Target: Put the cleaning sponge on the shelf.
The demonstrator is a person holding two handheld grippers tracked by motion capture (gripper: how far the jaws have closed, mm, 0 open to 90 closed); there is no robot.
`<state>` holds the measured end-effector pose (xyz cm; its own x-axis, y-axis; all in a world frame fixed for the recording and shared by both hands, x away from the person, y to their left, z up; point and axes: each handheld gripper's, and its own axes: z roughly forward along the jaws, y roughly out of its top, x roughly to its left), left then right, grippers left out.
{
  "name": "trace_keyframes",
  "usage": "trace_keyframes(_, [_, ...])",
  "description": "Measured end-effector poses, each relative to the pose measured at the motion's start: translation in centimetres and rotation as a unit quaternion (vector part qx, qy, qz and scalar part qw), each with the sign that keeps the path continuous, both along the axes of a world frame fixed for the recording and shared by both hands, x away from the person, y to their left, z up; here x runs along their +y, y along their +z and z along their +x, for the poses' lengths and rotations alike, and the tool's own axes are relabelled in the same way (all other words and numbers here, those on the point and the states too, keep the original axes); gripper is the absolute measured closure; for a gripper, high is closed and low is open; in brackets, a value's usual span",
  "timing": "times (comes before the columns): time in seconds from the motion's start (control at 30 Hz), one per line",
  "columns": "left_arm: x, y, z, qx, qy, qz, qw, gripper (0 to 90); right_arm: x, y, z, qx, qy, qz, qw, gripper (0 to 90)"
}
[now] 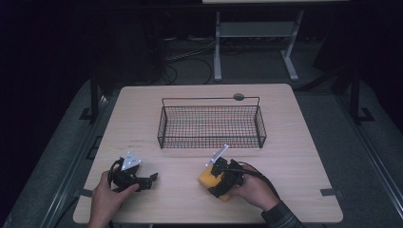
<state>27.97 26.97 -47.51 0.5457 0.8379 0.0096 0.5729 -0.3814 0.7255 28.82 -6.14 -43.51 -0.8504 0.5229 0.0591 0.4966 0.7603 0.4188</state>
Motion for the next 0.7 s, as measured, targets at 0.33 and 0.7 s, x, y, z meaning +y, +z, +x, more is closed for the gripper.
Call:
trace_keyframes(0.33, [0.0, 0.0, 0.0, 0.000, 0.001, -0.001, 1.0000, 12.6, -1.1, 0.6, 0.2, -0.002, -0.013, 0.002, 0.9999, 20.7])
trace_keyframes(0.7, [0.0, 0.0, 0.0, -0.001, 0.001, -0.001, 1.0000, 12.7, -2.4, 1.1, 0.5, -0.004, -0.029, 0.004, 0.9996, 20.8])
